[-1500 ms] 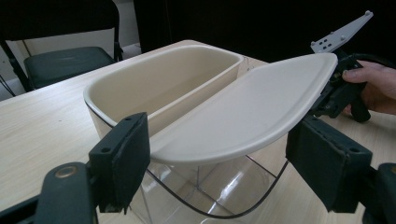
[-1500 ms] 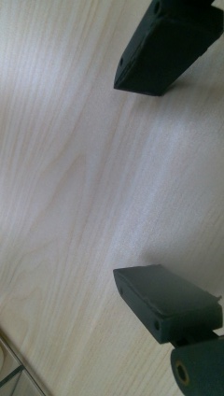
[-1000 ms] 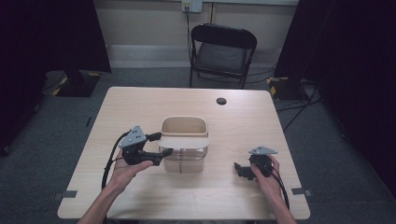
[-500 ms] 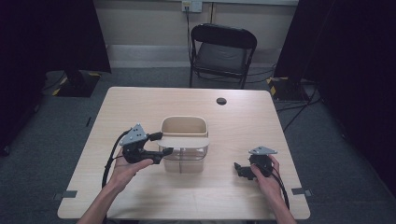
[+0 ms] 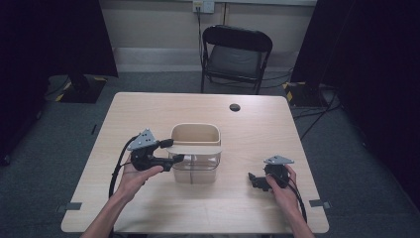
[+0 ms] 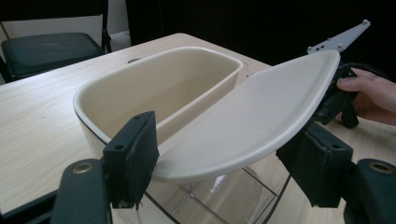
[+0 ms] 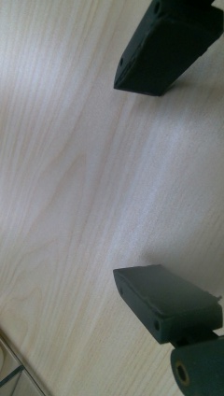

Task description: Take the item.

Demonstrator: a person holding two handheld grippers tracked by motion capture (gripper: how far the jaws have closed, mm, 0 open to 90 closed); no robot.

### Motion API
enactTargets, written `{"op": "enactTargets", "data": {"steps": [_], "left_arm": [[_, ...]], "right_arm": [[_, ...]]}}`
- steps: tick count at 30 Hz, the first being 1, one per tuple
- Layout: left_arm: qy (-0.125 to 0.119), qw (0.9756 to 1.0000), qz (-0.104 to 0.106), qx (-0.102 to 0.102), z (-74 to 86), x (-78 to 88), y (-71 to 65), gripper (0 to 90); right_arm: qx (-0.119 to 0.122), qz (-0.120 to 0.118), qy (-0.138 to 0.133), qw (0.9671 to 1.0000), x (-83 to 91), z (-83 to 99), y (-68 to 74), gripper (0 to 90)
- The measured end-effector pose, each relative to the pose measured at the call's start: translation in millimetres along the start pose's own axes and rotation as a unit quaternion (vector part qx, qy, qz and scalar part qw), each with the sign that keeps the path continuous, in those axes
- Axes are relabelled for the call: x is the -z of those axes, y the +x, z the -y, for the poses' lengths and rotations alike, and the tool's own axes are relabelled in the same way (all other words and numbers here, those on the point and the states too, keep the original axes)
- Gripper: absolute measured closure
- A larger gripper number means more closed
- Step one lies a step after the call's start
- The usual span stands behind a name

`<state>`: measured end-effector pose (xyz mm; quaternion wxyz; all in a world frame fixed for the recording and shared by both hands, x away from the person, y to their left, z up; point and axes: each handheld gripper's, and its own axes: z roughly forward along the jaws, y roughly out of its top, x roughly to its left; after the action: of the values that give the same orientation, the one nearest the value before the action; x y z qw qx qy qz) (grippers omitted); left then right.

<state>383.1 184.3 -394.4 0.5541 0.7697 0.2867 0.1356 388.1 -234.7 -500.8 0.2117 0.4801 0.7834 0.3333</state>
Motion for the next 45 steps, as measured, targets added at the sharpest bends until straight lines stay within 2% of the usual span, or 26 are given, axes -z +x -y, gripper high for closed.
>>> {"op": "enactTargets", "data": {"steps": [11, 16, 32, 45], "left_arm": [[-0.002, 1.0, -0.001, -0.005, -6.2, -2.1, 1.4, 33.1], [-0.007, 0.9999, 0.008, -0.002, -7.8, -3.3, 2.1, 37.2], [-0.006, 0.9999, 0.008, -0.002, -10.4, -2.8, 3.8, 39.7], [-0.005, 0.9998, 0.014, 0.011, -11.2, -2.5, 5.5, 40.0]], "right_arm": [[0.0, 0.0, 0.0, 1.0, 0.0, 0.0, 0.0, 8.2], [0.0, 0.0, 0.0, 1.0, 0.0, 0.0, 0.0, 8.2], [0.0, 0.0, 0.0, 1.0, 0.0, 0.0, 0.0, 8.2], [0.0, 0.0, 0.0, 1.0, 0.0, 0.0, 0.0, 8.2]]}}
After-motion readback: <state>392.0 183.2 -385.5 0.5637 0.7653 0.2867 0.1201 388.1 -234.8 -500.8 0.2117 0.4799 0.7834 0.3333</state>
